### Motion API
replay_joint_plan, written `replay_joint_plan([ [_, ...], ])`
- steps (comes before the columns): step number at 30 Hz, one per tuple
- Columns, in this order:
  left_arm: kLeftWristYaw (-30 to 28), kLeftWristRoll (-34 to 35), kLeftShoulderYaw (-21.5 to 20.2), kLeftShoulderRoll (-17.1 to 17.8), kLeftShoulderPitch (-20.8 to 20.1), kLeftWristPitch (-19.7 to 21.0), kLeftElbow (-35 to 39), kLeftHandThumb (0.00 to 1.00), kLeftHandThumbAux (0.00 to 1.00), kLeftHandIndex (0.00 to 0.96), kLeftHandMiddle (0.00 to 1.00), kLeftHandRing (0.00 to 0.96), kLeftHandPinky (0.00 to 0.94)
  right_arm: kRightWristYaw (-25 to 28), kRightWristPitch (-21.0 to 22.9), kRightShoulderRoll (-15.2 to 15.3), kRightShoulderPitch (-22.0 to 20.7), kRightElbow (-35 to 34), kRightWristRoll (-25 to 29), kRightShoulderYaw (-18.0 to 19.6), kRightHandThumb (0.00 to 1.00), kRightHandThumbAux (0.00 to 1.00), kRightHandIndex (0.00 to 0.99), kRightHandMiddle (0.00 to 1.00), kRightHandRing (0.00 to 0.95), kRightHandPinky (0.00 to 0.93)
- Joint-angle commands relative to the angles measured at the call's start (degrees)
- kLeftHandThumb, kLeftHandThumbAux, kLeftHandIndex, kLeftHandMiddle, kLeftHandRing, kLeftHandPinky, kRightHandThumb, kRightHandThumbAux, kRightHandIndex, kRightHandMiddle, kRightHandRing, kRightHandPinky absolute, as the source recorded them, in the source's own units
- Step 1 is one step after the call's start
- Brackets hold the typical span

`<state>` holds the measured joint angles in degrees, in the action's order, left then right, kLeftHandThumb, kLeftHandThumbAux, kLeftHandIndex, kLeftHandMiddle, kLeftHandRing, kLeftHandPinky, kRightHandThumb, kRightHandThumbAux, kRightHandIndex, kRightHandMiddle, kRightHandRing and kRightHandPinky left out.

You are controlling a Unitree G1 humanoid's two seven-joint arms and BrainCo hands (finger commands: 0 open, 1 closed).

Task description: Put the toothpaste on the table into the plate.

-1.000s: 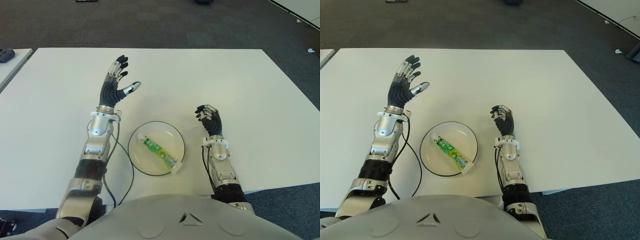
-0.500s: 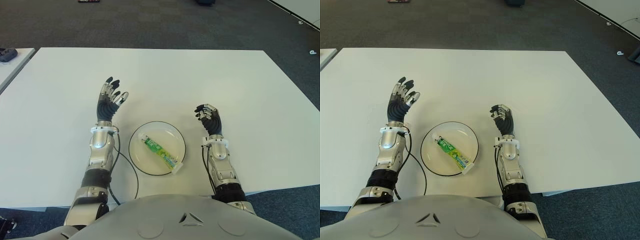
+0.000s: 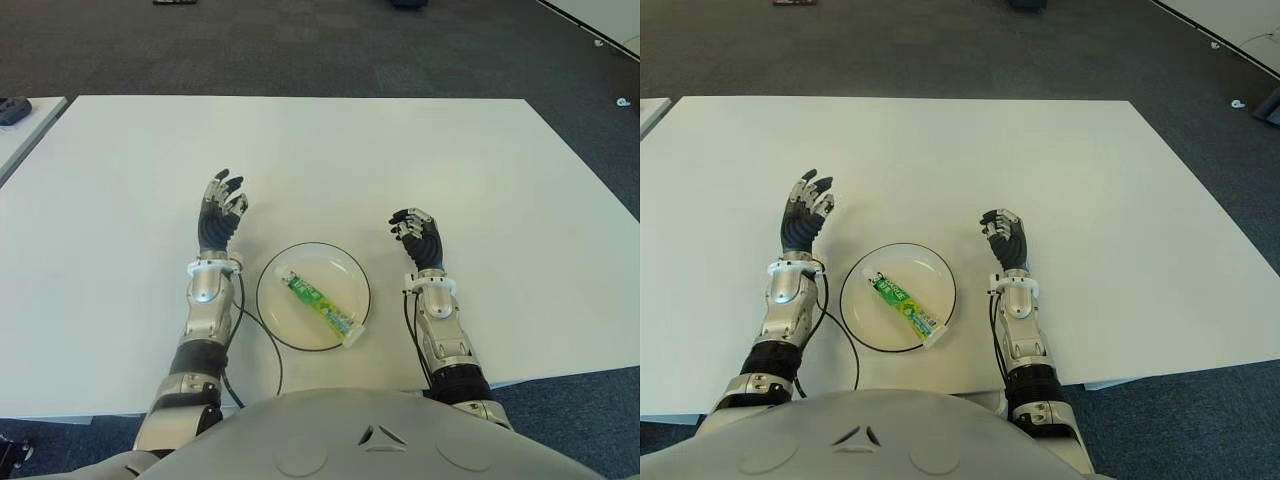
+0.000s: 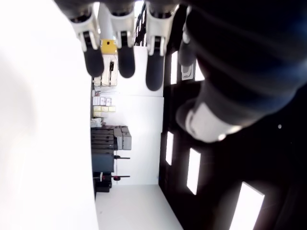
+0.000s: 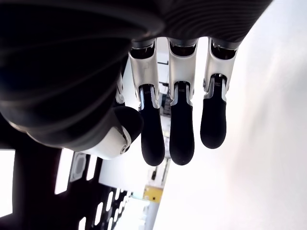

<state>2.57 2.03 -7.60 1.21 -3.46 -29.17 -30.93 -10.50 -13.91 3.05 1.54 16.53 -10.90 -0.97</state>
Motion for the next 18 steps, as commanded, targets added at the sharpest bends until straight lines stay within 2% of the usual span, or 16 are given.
replay_joint_plan([
  [1,1.08,-2.1,0.84,-0.15,-0.53,-1.93,-4.08,0.697,0.716,0.43,0.549,0.542,0.534,0.61,-0.56,-0.12,-0.75,1.21,0.79,0.1,0.708,0.731,0.426,0.504,0.524,0.547],
  [9,-1.15,-3.02,2.42,0.74,0.66,-2.94,-5.21,0.701,0.717,0.432,0.574,0.558,0.536,1.23,-0.18,-0.06,-1.21,1.34,1.05,0.31,0.708,0.73,0.427,0.509,0.53,0.548],
  [18,-0.26,-4.47,3.6,0.63,2.78,-2.36,-4.37,0.704,0.718,0.432,0.584,0.57,0.552,0.87,0.5,-0.31,-1.52,1.2,0.8,0.4,0.708,0.731,0.427,0.514,0.532,0.555],
])
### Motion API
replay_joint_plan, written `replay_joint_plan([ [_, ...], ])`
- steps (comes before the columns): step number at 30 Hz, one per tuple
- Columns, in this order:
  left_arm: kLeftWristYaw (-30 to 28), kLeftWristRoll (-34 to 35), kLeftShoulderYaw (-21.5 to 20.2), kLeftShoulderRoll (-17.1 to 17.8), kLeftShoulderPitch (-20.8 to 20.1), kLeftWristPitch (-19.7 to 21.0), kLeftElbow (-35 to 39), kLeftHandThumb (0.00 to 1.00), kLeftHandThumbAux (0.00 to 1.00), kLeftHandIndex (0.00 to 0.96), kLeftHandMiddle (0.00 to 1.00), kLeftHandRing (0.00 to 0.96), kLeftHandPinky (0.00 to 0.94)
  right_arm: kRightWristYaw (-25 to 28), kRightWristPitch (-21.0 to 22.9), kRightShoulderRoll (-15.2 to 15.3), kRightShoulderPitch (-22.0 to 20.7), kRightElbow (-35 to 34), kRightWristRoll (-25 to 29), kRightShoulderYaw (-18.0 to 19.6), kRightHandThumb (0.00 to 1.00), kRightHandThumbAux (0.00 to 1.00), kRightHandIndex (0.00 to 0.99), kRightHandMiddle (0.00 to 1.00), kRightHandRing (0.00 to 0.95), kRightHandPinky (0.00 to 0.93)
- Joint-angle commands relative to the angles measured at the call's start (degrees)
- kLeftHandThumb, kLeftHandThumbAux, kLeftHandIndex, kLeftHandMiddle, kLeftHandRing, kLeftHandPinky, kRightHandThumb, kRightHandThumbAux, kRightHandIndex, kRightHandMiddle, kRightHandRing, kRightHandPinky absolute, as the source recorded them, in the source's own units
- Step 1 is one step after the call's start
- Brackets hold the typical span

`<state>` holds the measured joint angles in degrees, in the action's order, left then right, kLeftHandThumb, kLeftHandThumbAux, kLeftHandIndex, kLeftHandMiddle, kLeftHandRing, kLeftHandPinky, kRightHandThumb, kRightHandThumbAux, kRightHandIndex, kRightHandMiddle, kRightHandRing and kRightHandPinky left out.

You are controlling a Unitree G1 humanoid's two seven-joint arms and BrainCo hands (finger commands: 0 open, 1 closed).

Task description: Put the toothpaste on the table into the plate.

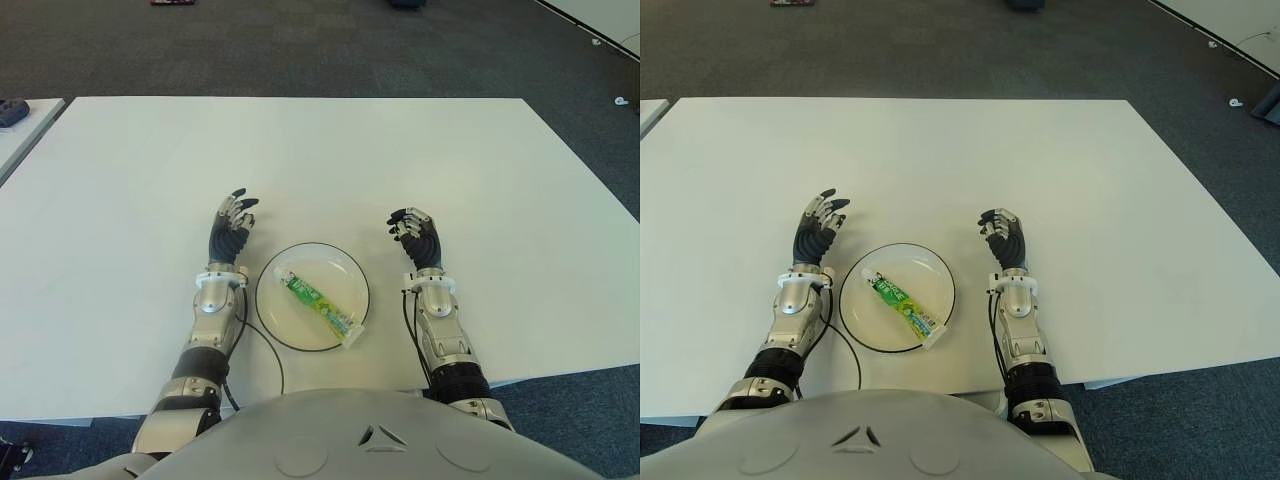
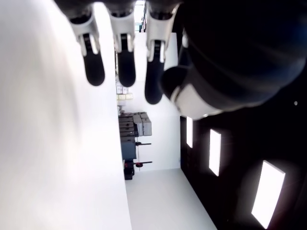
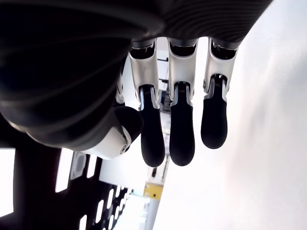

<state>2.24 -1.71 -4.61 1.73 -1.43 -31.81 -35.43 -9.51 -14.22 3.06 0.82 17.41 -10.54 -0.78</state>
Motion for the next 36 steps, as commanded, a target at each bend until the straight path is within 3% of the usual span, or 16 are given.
replay_joint_plan([
  [1,0.26,-0.84,0.68,0.09,0.79,0.31,0.0,0.704,0.718,0.432,0.584,0.573,0.554,-0.14,0.79,-0.35,-0.86,0.36,0.43,0.21,0.708,0.731,0.427,0.513,0.531,0.549],
  [13,2.51,-2.64,1.25,0.39,1.01,1.4,-0.88,0.705,0.719,0.431,0.579,0.586,0.565,0.0,0.45,-0.43,-1.35,0.7,0.62,0.25,0.707,0.73,0.427,0.508,0.525,0.539],
  [36,1.53,-0.85,0.44,1.02,2.03,1.47,-1.03,0.703,0.718,0.431,0.585,0.592,0.561,0.38,3.18,-0.58,-1.0,-1.36,0.7,0.12,0.705,0.729,0.427,0.506,0.517,0.532],
])
